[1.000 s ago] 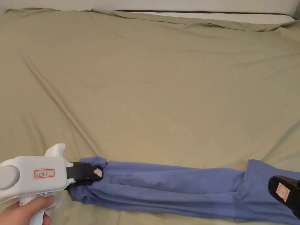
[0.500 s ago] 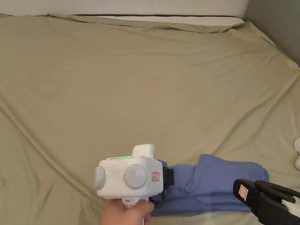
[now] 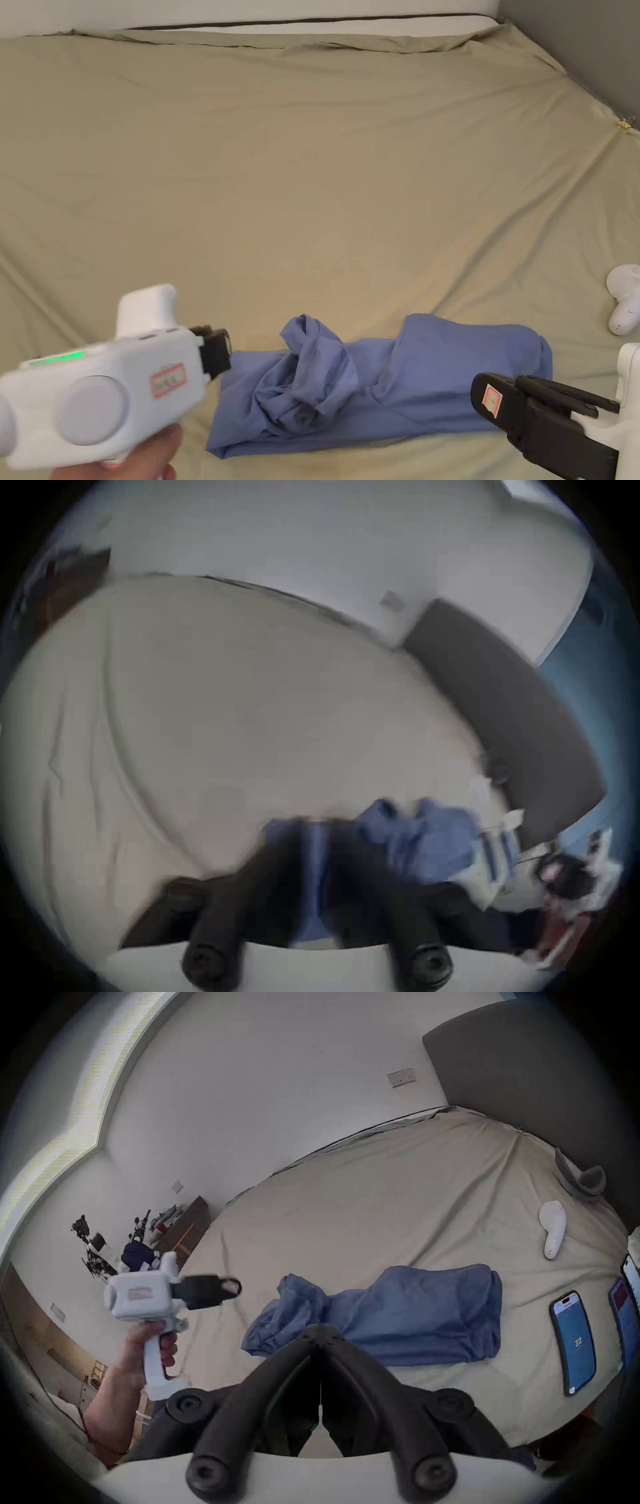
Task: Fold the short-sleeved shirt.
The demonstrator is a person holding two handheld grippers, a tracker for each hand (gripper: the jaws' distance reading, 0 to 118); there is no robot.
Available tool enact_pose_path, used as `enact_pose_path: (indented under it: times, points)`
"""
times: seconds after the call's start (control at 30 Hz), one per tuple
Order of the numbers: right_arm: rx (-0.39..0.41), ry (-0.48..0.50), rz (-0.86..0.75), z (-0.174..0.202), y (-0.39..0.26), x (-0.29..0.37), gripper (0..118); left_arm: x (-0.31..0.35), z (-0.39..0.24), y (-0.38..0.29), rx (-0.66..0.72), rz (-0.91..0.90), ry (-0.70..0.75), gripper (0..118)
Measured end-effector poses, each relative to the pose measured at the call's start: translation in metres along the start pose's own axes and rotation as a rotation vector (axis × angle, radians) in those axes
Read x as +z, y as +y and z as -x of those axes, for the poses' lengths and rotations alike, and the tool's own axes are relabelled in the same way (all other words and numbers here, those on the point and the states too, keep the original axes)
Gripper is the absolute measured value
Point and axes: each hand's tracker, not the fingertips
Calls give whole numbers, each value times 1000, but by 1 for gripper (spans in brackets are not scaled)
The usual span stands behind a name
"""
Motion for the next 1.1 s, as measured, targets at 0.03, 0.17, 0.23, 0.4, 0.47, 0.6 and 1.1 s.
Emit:
enact_pose_path:
  times: [0.03, 0.17, 0.23, 0.4, 0.47, 0.6, 1.1]
  points:
    - [3, 1, 4, 1, 0, 0, 2, -15, -8, -8, -4, 57, -97, 0]
    - [6, 3, 7, 5, 0, 2, 2, -64, -81, -41, -81, 179, -263, 0]
    - [6, 0, 8, 7, -1, 3, 2, -74, -129, -54, -178, 194, -309, 0]
    - [6, -5, 14, 9, 1, 6, 2, -107, -197, -76, -234, 262, -331, 0]
    - [11, 0, 11, 12, 2, 9, 2, -114, -193, -73, -152, 315, -390, 0]
    - [41, 36, -31, 13, 5, 17, 2, -61, -147, -40, -91, 201, -567, 0]
    - [12, 167, 7, 27, 9, 2, 2, -74, 96, -1, 224, 382, -477, 118]
